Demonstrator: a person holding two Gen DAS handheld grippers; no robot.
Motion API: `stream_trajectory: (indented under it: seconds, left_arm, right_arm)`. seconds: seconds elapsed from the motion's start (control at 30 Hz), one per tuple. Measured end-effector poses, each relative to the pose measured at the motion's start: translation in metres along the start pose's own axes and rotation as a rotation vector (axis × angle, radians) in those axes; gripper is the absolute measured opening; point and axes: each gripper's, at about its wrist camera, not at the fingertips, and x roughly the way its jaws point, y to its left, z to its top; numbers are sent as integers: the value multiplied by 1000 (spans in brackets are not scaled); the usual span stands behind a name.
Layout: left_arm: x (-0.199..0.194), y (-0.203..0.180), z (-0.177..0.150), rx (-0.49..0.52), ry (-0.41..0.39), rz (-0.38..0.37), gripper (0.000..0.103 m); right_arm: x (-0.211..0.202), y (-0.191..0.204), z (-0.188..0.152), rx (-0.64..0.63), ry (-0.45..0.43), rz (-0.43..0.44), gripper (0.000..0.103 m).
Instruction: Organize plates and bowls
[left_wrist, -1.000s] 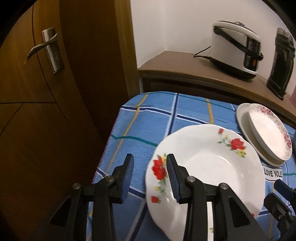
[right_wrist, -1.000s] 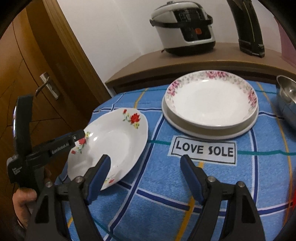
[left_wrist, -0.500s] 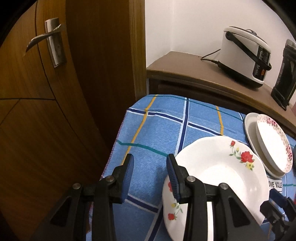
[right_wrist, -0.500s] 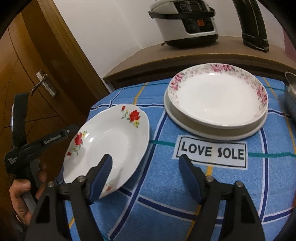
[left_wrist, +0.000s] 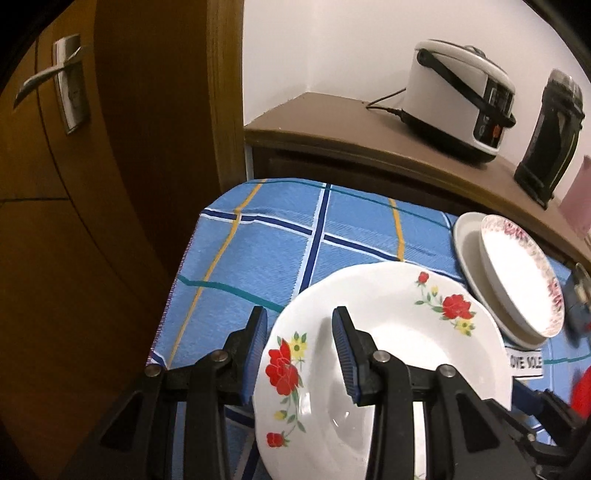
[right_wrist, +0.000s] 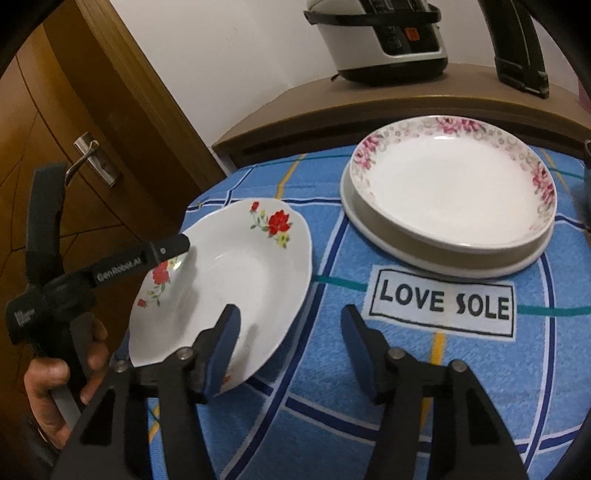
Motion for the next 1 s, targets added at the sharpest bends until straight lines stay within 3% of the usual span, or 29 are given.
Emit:
stream_trajectory:
  seconds: [0.17,0.5,0.63,1.0]
  left_arm:
    - [2,-1,0,16,-9,12,40]
    - [7,-2,-3,38,-28,42,40]
    - [6,-7,-6,62,-42,61,40]
    - [-3,-4,-9,38,-62,28,38]
  right_arm:
    - [8,6,2,-21,25,10,41]
    - [13,8,3,-27,34,24,40]
    - [18,12,5,-40,50,38,30]
    - [16,8,5,-10,41,65,30]
